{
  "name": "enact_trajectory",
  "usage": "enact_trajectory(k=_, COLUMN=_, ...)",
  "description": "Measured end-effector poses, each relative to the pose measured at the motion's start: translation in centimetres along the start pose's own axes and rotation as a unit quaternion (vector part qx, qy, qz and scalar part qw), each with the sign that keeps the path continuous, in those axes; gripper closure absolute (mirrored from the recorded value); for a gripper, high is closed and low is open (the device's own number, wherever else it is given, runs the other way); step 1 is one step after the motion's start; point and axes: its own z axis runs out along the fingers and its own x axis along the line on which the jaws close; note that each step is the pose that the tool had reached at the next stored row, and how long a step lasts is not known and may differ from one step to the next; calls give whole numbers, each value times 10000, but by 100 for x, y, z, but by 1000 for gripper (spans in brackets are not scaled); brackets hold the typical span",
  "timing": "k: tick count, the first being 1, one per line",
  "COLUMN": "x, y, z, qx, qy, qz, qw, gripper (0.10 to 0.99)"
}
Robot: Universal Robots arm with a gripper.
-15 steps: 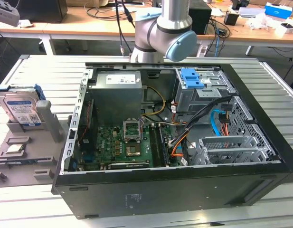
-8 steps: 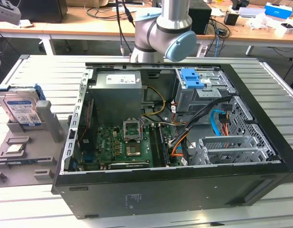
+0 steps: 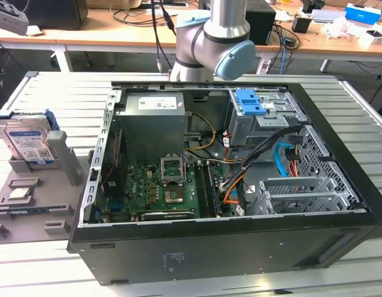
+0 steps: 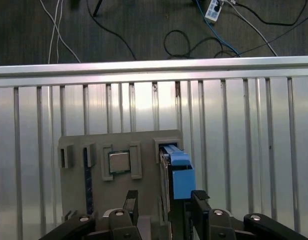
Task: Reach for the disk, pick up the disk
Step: 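Pick up the disk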
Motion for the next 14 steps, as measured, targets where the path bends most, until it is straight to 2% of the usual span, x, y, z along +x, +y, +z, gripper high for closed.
enact_trajectory(k=4, x=-41, y=1, z=18, qx=1, qy=1, qz=-45, qw=10000, gripper=541)
enact_trajectory(k=14, x=-43, y=0, z=24, qx=1, qy=1, qz=-45, qw=10000, gripper=541)
